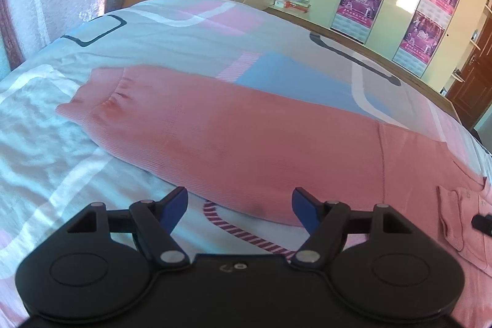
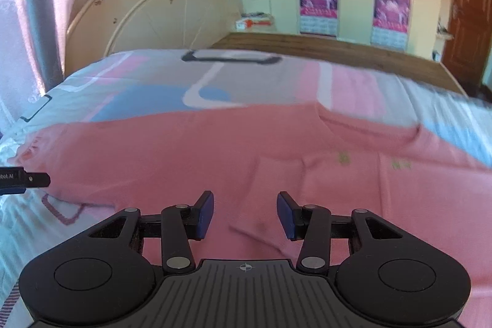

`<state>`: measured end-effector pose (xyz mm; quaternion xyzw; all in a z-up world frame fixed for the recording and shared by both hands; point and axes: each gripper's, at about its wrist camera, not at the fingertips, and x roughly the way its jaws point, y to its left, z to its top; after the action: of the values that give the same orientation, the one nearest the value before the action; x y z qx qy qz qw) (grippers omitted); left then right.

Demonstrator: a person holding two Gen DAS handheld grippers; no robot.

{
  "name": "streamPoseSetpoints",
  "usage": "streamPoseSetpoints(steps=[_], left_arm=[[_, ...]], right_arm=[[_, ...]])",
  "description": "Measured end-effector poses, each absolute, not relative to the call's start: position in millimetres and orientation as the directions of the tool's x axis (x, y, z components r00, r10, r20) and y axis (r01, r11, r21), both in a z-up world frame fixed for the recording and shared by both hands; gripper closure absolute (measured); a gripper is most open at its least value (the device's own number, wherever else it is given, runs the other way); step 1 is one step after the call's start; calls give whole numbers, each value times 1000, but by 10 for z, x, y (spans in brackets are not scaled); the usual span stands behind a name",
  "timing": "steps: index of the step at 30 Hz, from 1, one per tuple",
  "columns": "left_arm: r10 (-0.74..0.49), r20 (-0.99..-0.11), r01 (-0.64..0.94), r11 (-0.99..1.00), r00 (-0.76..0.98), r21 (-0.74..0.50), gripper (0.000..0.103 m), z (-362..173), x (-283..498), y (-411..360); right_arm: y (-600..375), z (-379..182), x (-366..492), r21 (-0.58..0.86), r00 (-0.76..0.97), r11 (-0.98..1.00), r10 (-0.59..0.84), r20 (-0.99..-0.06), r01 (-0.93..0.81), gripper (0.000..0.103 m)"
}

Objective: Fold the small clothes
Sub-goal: 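Move the left gripper along the other sleeve toward its cuff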

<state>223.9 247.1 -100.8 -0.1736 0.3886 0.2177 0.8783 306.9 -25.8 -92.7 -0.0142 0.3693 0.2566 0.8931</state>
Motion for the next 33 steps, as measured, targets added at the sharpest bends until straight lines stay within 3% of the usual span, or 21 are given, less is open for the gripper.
streamPoseSetpoints(steps=[11, 19, 27, 30, 33], left_arm=[[275, -780, -608, 777, 562, -164, 24, -1129, 2119, 3040], [294, -790, -689, 693, 538, -211, 24, -1238, 2070, 3500], [281, -732, -704, 612, 620, -361, 25, -1329, 2097, 3885], [306, -704, -707, 594, 640, -384, 40, -1359, 2104, 3960], [328, -690, -714, 581, 645, -391, 67, -1386, 2103, 4033]], right_arm=[[4, -1251, 3294, 137, 566, 893, 383, -730, -428, 57], [192, -1203, 3332, 152, 568, 880, 414, -712, -451, 57], [590, -1243, 3356, 169, 539, 839, 472, -697, -517, 57], [687, -1305, 3367, 170, 527, 836, 473, -706, -522, 57], [729, -1356, 3373, 167, 520, 835, 470, -714, -525, 57]])
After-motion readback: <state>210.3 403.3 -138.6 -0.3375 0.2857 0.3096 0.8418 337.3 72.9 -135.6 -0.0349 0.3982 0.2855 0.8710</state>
